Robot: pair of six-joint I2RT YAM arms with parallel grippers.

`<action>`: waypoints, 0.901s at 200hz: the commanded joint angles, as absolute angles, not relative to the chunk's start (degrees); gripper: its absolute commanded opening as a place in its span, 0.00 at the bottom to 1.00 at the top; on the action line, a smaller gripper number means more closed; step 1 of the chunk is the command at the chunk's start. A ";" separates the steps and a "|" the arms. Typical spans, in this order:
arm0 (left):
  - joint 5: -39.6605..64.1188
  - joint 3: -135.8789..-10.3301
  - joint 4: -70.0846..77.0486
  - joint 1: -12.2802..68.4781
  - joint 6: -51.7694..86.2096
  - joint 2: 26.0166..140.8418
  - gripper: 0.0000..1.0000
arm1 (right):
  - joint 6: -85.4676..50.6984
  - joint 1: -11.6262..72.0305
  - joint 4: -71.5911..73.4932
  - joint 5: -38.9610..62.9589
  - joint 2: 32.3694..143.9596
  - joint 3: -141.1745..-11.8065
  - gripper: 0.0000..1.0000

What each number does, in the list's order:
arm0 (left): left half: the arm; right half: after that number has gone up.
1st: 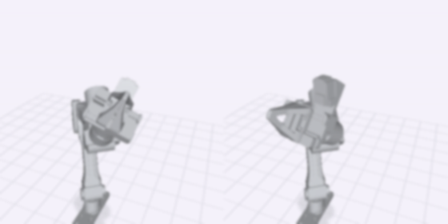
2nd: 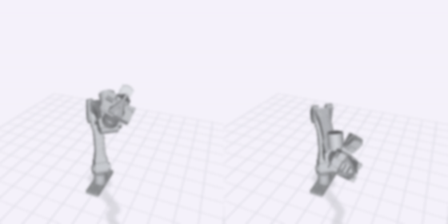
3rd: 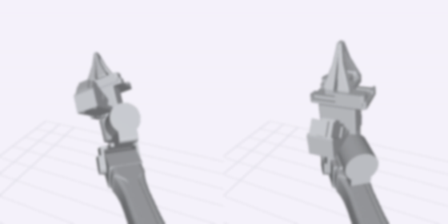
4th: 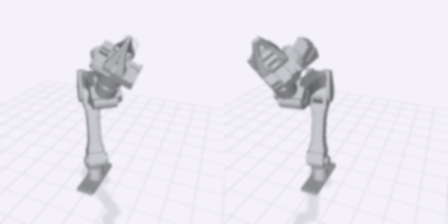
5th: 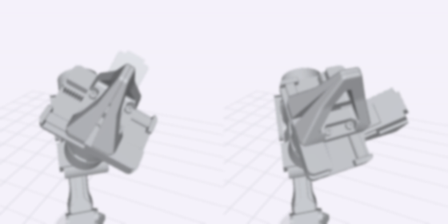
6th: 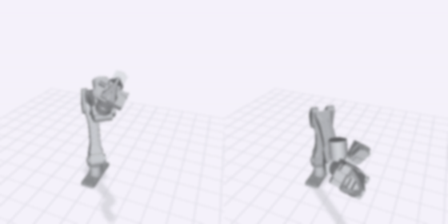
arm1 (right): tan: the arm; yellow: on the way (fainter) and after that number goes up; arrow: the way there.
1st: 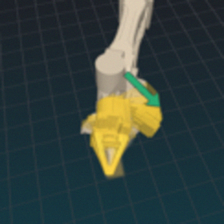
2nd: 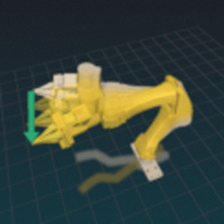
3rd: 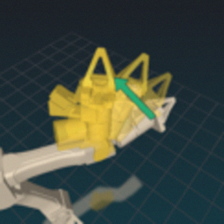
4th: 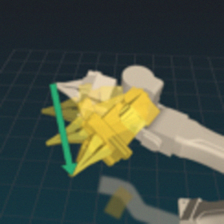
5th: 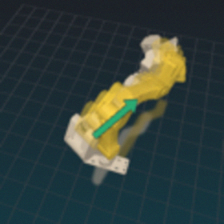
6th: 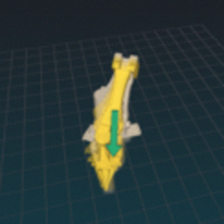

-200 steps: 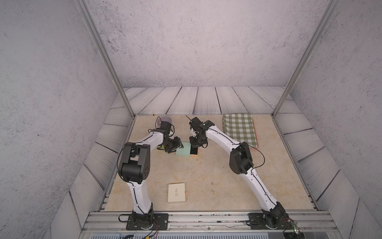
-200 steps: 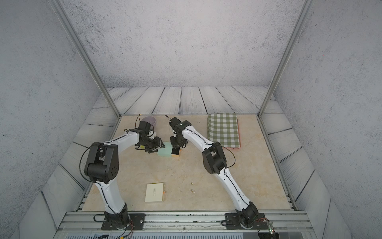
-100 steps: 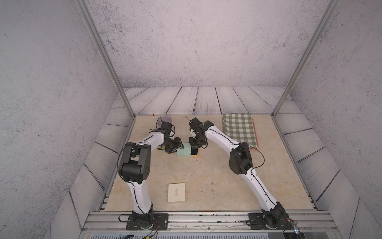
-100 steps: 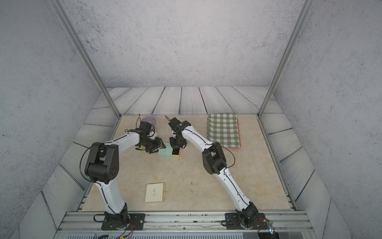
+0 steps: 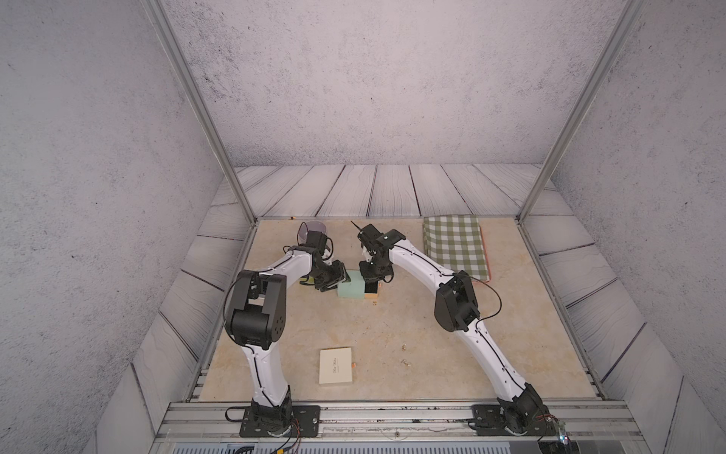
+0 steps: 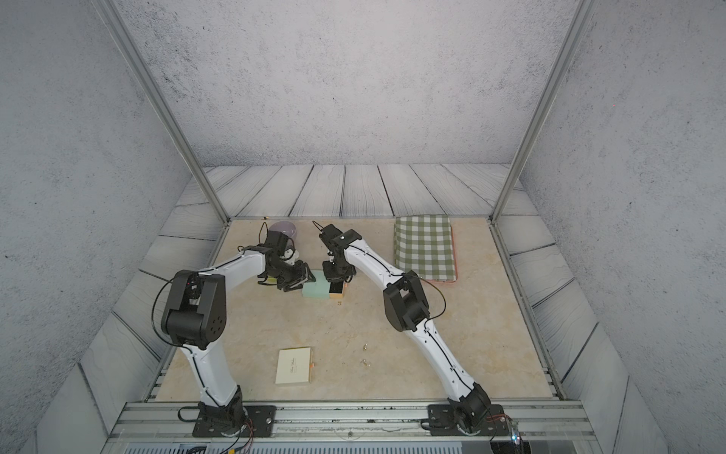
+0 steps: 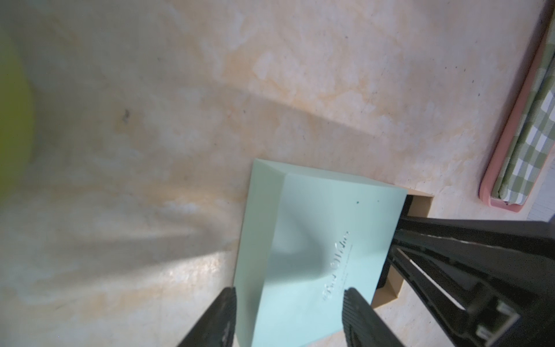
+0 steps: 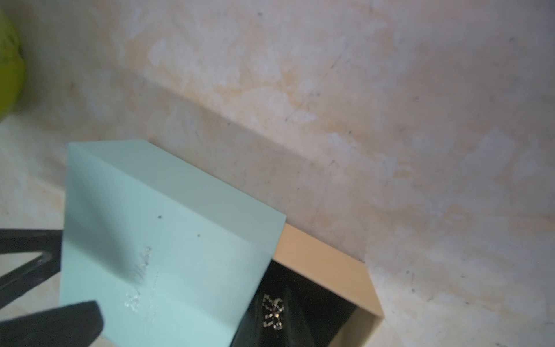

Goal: Place the earrings into the drawer-style jewelry box
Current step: Insert the earring into the inner lining.

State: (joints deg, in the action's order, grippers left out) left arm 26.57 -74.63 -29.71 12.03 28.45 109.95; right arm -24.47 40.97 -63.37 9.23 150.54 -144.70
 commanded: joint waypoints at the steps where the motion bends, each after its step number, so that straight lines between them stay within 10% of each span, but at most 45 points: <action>1: 26.78 -73.93 -30.12 12.39 27.89 108.68 0.60 | -24.79 40.87 -65.66 6.81 152.16 -145.39 0.13; 180: 27.15 -74.00 -29.93 12.39 27.77 108.29 0.60 | -23.60 41.17 -65.13 4.83 150.25 -144.88 0.29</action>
